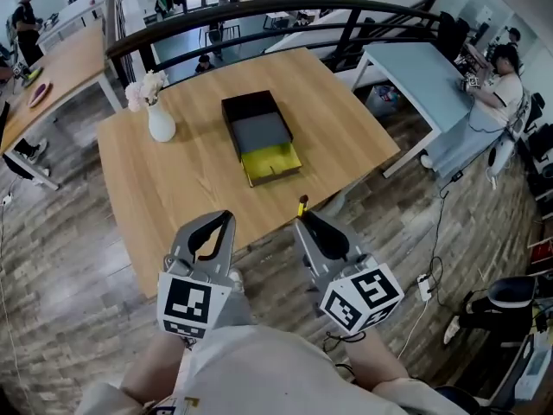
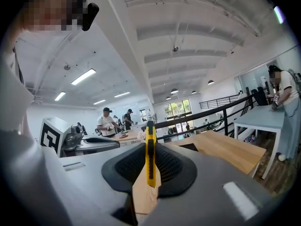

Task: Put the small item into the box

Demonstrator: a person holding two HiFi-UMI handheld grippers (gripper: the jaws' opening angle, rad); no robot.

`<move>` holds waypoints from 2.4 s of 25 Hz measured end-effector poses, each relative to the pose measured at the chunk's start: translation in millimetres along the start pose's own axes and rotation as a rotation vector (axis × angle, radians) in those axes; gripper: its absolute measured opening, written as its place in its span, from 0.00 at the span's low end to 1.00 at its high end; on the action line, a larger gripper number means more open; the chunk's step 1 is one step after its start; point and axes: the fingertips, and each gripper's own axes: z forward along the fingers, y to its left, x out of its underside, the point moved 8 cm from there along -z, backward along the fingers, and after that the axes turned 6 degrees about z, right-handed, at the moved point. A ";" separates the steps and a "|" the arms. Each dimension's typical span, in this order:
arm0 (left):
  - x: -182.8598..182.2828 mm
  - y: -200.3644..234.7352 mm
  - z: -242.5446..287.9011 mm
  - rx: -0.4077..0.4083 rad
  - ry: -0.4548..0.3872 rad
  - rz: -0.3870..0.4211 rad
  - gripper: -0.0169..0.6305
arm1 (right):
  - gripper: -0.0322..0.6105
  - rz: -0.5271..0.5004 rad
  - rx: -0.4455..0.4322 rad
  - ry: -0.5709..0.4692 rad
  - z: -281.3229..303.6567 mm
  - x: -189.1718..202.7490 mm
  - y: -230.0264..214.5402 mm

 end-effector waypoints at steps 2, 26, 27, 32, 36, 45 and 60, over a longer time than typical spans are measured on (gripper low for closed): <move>2.5 20.7 14.4 0.007 0.004 -0.004 0.03 | 0.15 -0.002 0.007 -0.002 25.1 -7.8 -3.9; 23.2 143.3 114.6 0.070 0.015 -0.045 0.03 | 0.15 -0.002 0.073 0.025 172.2 -52.1 -33.2; 23.1 143.8 115.9 0.067 0.018 -0.048 0.03 | 0.15 -0.002 0.074 0.027 172.2 -53.2 -35.4; 16.7 139.9 124.3 0.035 0.034 -0.044 0.03 | 0.15 0.004 0.045 0.034 173.8 -57.9 -50.9; 11.4 133.0 131.6 0.015 0.052 -0.036 0.03 | 0.15 0.010 0.002 0.044 177.1 -60.5 -61.6; 8.7 118.2 141.9 -0.012 0.074 -0.032 0.03 | 0.15 0.028 -0.020 0.060 175.6 -53.5 -87.7; 33.1 128.9 197.8 0.016 0.138 -0.051 0.03 | 0.15 0.045 -0.029 0.226 234.4 -33.0 -121.3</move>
